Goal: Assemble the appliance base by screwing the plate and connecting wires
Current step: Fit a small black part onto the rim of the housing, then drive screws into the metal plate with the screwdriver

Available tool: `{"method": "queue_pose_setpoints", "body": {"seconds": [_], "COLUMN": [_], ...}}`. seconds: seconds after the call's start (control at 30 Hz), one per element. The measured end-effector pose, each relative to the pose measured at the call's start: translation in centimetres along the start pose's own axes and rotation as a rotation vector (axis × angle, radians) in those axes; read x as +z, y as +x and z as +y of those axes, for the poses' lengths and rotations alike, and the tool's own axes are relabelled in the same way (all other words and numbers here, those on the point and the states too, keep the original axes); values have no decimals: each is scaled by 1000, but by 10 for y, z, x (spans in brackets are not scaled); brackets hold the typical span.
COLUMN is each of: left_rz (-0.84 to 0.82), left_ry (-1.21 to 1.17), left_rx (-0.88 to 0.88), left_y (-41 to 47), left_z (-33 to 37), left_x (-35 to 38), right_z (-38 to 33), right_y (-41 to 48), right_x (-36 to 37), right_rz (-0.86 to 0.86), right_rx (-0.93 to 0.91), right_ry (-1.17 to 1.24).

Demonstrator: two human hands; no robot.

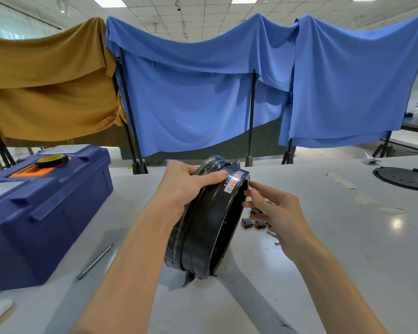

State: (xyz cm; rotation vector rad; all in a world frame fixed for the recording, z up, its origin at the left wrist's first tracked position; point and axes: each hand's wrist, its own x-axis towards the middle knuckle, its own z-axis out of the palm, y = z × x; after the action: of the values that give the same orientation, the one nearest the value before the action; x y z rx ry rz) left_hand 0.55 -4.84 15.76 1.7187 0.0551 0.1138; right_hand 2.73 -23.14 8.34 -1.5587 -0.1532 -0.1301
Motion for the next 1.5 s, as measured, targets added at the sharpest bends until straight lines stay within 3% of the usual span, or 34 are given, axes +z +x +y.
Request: {"method": "queue_pose_setpoints", "body": {"seconds": [0.1,0.2,0.33,0.5,0.73,0.9,1.03,1.2,1.5], "left_rz": [-5,-1,2,18,23,19,16,12,19], "left_ry": [3,5,12,54,53,56,56,73,64], "left_rx": [-14,-21,-25,-20,-12,-5,-8,-9,-4], "left_y": [-1,-3,-5,-4,-6,-7,-7,-6,-5], "left_z": [1,2,3,2,2,3,4,3,1], "left_x": [-1,-1,0,0,1,1,1,1,1], "right_z": [6,21,43,48,58,61,69,83,91], "right_y": [5,12,13,6,8,22,25,27,29], "right_x": [-21,-55,-88,-94,-96,-93,-69,-52,-45], "right_rz": [134,280,217,101,101,124,6,-20,36], "right_rx": [-3,61,363,539,516,363,266,188,126], "right_ry": [-110,-425,-871,-1189,-1254,-891,-837,-1083,-1241]}}
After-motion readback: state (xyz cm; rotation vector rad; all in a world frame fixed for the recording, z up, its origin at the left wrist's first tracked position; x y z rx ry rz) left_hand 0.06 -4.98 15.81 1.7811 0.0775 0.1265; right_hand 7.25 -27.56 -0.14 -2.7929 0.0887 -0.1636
